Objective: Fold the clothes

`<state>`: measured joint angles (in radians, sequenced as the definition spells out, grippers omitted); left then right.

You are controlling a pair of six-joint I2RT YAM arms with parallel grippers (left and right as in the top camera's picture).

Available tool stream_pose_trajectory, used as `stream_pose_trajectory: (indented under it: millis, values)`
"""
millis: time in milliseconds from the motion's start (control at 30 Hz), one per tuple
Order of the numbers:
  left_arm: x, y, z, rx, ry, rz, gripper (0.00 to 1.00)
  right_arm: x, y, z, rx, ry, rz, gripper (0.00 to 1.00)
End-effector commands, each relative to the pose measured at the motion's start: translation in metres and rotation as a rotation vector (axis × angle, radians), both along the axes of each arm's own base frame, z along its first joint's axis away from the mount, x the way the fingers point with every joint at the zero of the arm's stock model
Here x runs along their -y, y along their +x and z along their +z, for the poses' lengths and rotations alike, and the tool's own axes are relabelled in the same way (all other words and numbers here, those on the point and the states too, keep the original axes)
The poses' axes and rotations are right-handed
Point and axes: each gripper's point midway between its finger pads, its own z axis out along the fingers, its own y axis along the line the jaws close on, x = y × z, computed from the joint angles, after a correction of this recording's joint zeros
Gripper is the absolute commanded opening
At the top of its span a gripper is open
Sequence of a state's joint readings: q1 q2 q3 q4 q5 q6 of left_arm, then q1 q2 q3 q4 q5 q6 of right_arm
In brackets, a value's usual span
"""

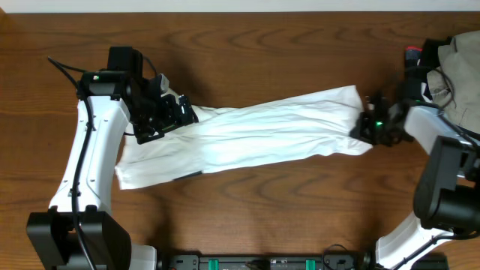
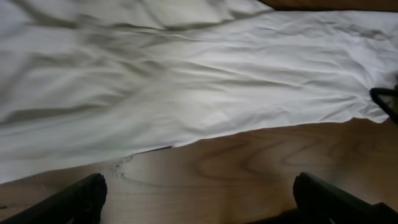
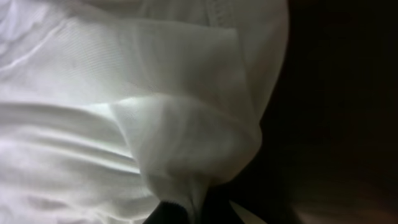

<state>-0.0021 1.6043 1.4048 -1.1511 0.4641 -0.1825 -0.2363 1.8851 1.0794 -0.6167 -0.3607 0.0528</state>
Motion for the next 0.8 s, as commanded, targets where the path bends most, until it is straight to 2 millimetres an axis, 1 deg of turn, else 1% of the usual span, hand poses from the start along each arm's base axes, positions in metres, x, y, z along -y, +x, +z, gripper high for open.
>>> stream_pose_trajectory:
  millis: [0, 133, 233, 300, 533, 633, 767]
  values:
    - [-0.002, 0.0, 0.004, 0.015, 0.013, -0.007, 0.98, 0.047, -0.002, -0.004, -0.035, -0.113, -0.103, 0.01]
    - [-0.002, 0.0, 0.004, 0.015, 0.013, -0.007, 0.98, 0.071, -0.009, 0.002, -0.063, -0.137, -0.138, 0.01]
    - [-0.002, 0.0, 0.004, 0.015, 0.013, -0.007, 0.98, 0.091, -0.018, 0.01, -0.123, -0.214, -0.165, 0.01]
    - [-0.002, 0.0, 0.004, 0.015, 0.013, -0.007, 0.98, 0.099, -0.022, 0.017, -0.155, -0.256, -0.169, 0.01]
    - [-0.002, -0.001, 0.004, 0.026, 0.018, -0.041, 0.98, 0.099, -0.014, 0.045, -0.169, -0.249, -0.174, 0.01]
    - [-0.002, -0.001, 0.004, 0.029, 0.019, -0.048, 0.98, 0.095, -0.01, 0.058, -0.177, -0.241, -0.216, 0.01]
    - [-0.002, -0.001, 0.004, 0.03, 0.02, -0.048, 0.98, 0.084, -0.005, 0.069, -0.161, -0.264, -0.188, 0.01]
